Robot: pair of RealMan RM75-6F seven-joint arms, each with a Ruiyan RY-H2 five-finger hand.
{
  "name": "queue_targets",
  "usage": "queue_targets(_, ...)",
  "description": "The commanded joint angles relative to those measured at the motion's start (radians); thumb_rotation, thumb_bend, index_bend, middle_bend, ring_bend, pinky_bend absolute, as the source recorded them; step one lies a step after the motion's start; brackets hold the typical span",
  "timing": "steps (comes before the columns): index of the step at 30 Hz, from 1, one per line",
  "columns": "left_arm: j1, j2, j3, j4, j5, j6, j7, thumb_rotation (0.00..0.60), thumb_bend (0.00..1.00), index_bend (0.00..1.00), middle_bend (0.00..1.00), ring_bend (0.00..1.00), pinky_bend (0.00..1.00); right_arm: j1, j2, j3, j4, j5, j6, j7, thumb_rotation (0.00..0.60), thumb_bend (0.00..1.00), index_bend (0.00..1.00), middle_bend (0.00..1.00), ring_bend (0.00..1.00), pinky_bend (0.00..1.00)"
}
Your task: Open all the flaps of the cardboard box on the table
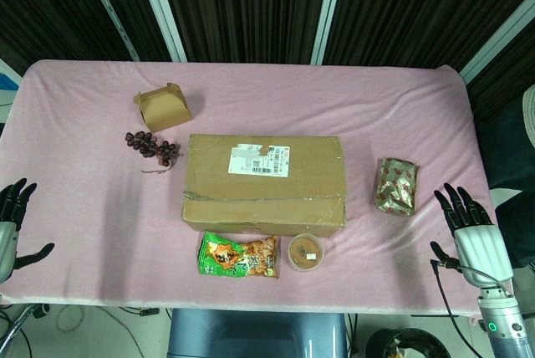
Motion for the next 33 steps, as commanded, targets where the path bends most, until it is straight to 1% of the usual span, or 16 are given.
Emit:
queue_targets(1,0.000,0.000,0.000,0.000,0.000,0.000,0.000,0.600,0.07,0.00,0.00,0.00,0.00,0.000,0.000,0.000,0.000,0.000,0.000,0.000,0.600,0.30,0.00,0.00,0.00,0.21)
queue_targets(13,-0.001,0.002,-0.008,-0.008,0.007,0.014,0.000,0.600,0.07,0.00,0.00,0.00,0.00,0.001,0.000,0.002,-0.001,0.003,-0.001,0.002,0.600,0.30,0.00,0.00,0.00,0.21)
queue_targets(19,-0.031,0.034,-0.030,-0.076,0.030,0.009,0.053,0.600,0.11,0.00,0.00,0.00,0.00,0.006,-0.005,0.007,-0.002,0.020,-0.017,0.008,0.600,0.30,0.00,0.00,0.00,0.21)
queue_targets(25,-0.123,0.065,-0.095,-0.190,0.034,-0.058,0.153,0.600,0.17,0.00,0.00,0.00,0.00,0.010,-0.009,0.015,-0.001,0.043,-0.034,0.019,0.600,0.30,0.00,0.00,0.00,0.21)
queue_targets(28,-0.179,0.065,-0.128,-0.236,0.012,-0.115,0.209,0.600,0.20,0.00,0.00,0.00,0.00,0.011,-0.008,0.016,-0.003,0.049,-0.037,0.026,0.600,0.30,0.00,0.00,0.00,0.21)
queue_targets(30,-0.230,0.055,-0.155,-0.268,-0.021,-0.171,0.267,0.600,0.20,0.00,0.00,0.00,0.00,0.012,-0.007,0.017,-0.003,0.051,-0.040,0.029,0.600,0.30,0.00,0.00,0.00,0.21)
queue_targets(33,-0.283,0.032,-0.179,-0.292,-0.058,-0.223,0.331,0.600,0.20,0.00,0.00,0.00,0.00,0.013,-0.008,0.019,-0.004,0.058,-0.045,0.036,0.600,0.30,0.00,0.00,0.00,0.21)
